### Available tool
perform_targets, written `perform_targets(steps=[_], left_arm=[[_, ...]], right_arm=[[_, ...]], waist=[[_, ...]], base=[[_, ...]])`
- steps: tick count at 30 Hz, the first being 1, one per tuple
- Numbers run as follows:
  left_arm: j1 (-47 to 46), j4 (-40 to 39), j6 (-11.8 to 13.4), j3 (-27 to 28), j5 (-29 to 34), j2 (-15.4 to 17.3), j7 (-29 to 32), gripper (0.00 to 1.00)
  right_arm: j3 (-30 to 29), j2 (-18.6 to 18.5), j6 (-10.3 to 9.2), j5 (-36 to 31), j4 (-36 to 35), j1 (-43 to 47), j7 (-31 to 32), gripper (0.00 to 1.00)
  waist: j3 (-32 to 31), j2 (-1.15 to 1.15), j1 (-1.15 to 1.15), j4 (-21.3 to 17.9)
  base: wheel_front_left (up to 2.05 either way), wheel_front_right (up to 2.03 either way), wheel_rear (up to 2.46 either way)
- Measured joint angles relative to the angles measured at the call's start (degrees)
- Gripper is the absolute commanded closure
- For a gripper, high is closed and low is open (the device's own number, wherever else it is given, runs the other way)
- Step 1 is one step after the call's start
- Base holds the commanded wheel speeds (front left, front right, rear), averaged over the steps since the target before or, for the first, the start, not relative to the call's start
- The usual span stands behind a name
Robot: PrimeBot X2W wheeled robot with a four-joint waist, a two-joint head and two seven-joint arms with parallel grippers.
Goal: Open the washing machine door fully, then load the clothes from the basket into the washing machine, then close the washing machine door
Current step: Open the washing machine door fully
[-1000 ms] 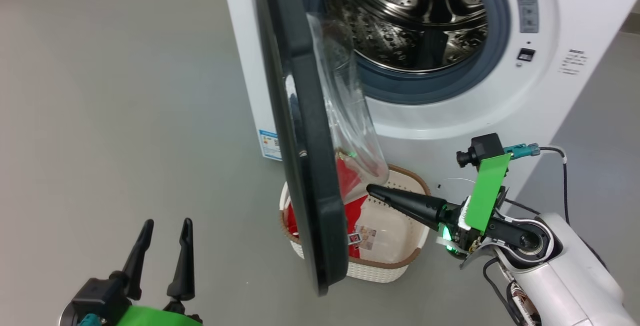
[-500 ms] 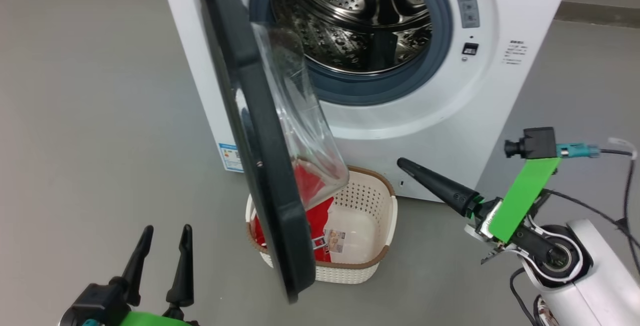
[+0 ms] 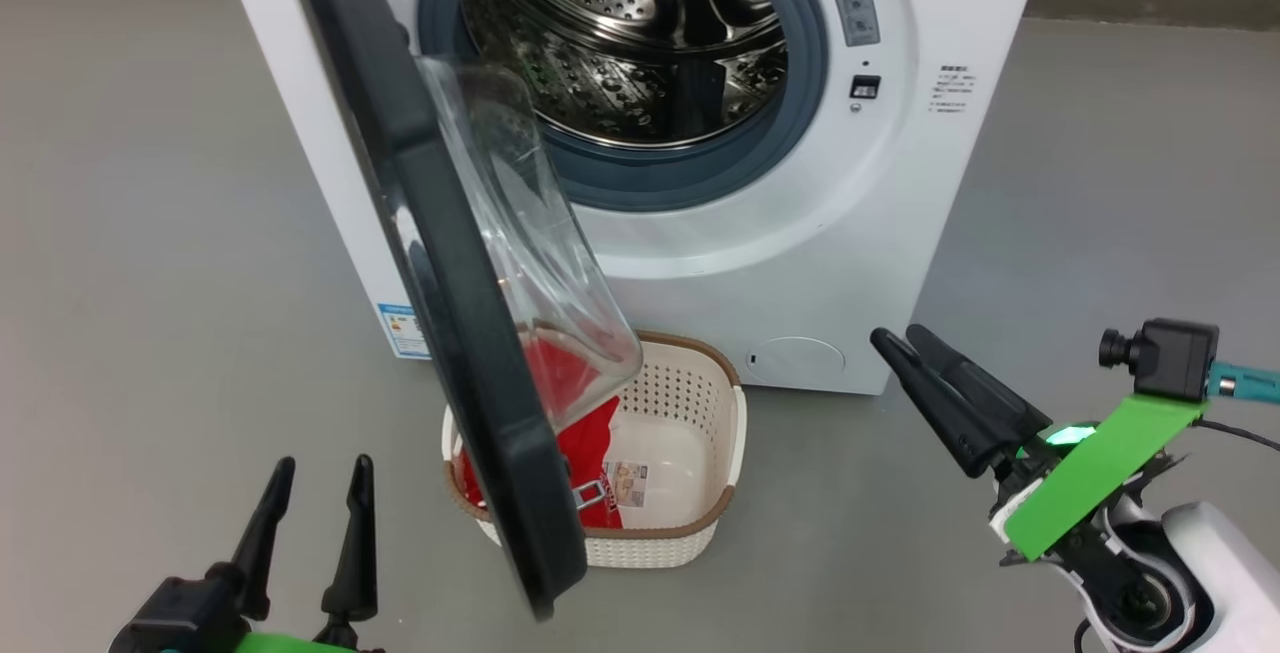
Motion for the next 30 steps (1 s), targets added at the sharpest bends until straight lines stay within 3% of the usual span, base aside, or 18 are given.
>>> perform_targets(steps=[14, 19, 30], left_arm=[[0.2, -1.2, 0.0, 0.4, 0.0, 0.0, 0.0, 0.00], [0.2, -1.5, 0.0, 0.6, 0.0, 0.0, 0.0, 0.00], [0.2, -1.6, 0.0, 0.7, 0.0, -0.1, 0.0, 0.00]], right_arm=[[4.9, -2.9, 0.01, -10.1, 5.9, 3.4, -21.3, 0.00], [4.0, -2.6, 0.01, -15.3, 9.3, 3.9, -22.8, 0.00], [-4.5, 2.8, 0.01, -27.8, 9.1, 8.5, -22.8, 0.00]], waist=[[1.2, 0.00, 0.00, -3.3], [1.6, 0.00, 0.00, -3.9], [0.9, 0.00, 0.00, -3.8]], base=[[0.00, 0.00, 0.00], [0.00, 0.00, 0.00], [0.00, 0.00, 0.00]])
